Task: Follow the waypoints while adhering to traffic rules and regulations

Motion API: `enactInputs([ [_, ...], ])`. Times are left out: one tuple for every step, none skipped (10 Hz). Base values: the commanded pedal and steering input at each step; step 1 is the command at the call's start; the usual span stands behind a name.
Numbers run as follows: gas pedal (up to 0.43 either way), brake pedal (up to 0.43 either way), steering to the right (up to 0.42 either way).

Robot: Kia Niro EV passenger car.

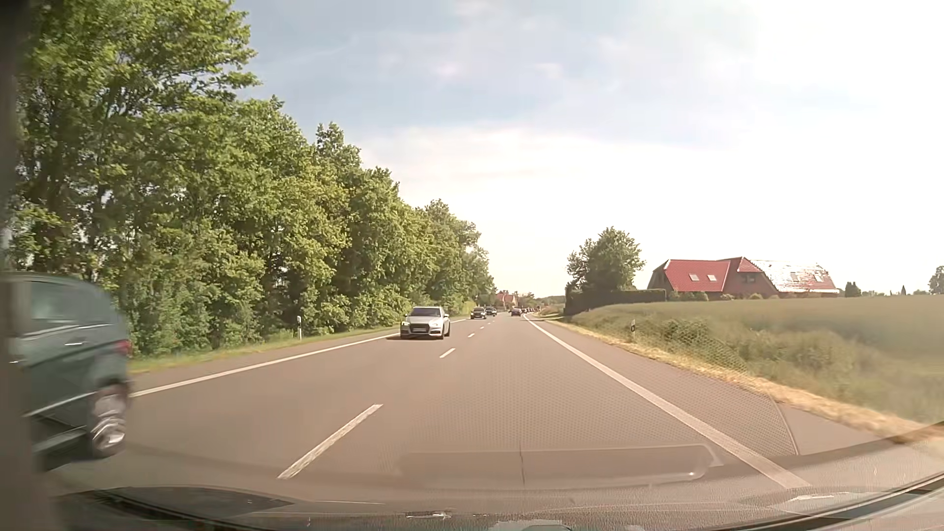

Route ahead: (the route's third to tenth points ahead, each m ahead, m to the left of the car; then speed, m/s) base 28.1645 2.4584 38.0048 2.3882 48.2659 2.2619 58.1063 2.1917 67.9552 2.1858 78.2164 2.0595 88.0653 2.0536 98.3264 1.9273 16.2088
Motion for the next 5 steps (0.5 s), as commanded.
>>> enactInputs([
  [0.169,0.0,-0.002],
  [0.169,0.0,-0.003],
  [0.169,0.0,-0.003],
  [0.169,0.0,-0.002],
  [0.169,0.0,-0.003],
])
